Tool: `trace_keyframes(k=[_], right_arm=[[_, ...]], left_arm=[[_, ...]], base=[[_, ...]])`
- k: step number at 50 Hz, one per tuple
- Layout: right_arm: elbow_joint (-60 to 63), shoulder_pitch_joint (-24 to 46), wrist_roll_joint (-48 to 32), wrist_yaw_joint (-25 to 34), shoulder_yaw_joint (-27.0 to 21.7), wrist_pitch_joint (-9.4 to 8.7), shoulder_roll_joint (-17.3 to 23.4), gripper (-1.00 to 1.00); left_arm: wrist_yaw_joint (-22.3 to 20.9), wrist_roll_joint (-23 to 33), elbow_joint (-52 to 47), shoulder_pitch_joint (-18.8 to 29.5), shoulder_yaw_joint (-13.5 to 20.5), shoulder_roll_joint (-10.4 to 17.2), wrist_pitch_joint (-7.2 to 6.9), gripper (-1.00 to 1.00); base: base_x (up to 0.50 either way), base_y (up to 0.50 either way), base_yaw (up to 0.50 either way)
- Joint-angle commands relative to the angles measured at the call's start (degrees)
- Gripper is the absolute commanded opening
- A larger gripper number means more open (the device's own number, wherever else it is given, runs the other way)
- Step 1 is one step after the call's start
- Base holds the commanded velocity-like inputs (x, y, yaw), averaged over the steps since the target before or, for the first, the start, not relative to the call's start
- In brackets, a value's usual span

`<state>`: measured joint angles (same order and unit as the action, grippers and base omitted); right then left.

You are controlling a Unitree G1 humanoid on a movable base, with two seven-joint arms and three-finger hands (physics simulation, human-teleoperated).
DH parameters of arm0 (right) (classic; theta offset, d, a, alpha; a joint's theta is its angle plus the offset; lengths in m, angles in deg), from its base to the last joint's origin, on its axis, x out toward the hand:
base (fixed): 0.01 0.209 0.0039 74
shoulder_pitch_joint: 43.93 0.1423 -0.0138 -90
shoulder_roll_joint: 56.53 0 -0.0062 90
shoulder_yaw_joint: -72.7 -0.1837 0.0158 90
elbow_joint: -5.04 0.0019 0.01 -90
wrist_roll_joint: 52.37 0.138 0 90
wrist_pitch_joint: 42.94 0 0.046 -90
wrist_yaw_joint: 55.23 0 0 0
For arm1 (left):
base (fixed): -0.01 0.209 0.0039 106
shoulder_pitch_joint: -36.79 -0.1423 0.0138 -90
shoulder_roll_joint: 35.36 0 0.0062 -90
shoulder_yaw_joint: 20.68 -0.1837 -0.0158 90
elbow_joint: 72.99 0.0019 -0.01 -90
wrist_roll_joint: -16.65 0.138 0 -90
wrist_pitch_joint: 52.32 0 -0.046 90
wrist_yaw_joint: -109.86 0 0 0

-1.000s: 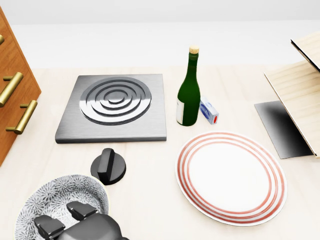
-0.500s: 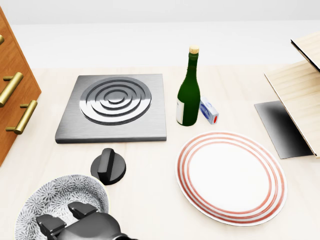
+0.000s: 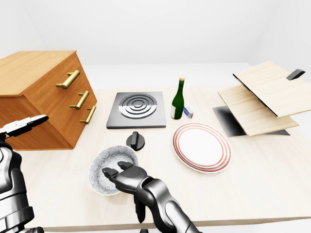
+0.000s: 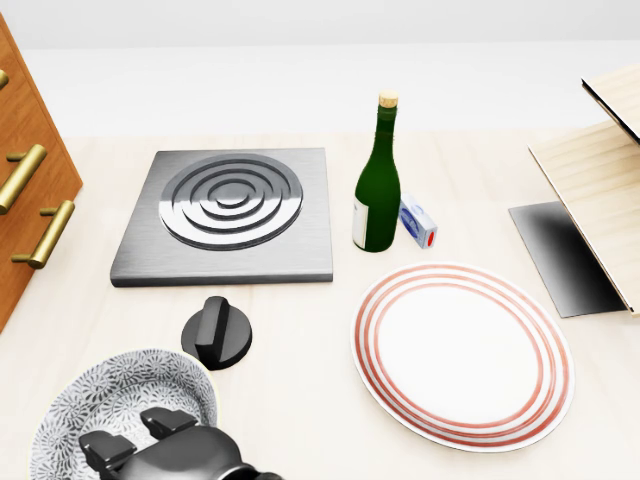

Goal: Pick up the akita bowl and put it on the plate.

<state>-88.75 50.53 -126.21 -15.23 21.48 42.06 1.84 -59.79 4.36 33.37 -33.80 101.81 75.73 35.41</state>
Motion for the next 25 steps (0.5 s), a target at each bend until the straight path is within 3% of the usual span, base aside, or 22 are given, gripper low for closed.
trace_keyframes(k=[1, 6, 8, 14, 25], right_arm=[[-1.47, 0.41, 0.31, 0.0, -0.7, 0.0, -0.23, 1.0], [-2.1, 0.7, 0.43, 0.0, -0.88, 0.0, -0.52, 1.0], [-2.53, 0.84, 0.52, 0.0, -0.96, 0.0, -0.67, 1.0], [-3.78, 0.96, 0.82, 0.0, -0.98, 0.0, -1.0, 1.0], [-4.97, 1.58, 0.94, 0.0, -1.49, 0.0, -1.41, 1.0]], left_arm=[[-0.11, -0.17, -0.44, -0.03, 0.17, 0.18, -0.53, 1.0], [-0.27, -0.16, -0.08, -0.01, 0.19, 0.12, -0.12, 1.0], [-0.28, -0.34, -0.64, -0.12, 0.32, 0.27, -0.7, 1.0], [-0.28, -0.17, 0.04, -0.08, 0.16, 0.0, 0.13, 1.0], [-0.06, -0.19, -0.02, 0.19, -0.07, 0.12, -0.25, 1.0]], base=[[0.0, 0.0, 0.0], [0.0, 0.0, 0.0], [0.0, 0.0, 0.0], [0.0, 0.0, 0.0], [0.0, 0.0, 0.0]])
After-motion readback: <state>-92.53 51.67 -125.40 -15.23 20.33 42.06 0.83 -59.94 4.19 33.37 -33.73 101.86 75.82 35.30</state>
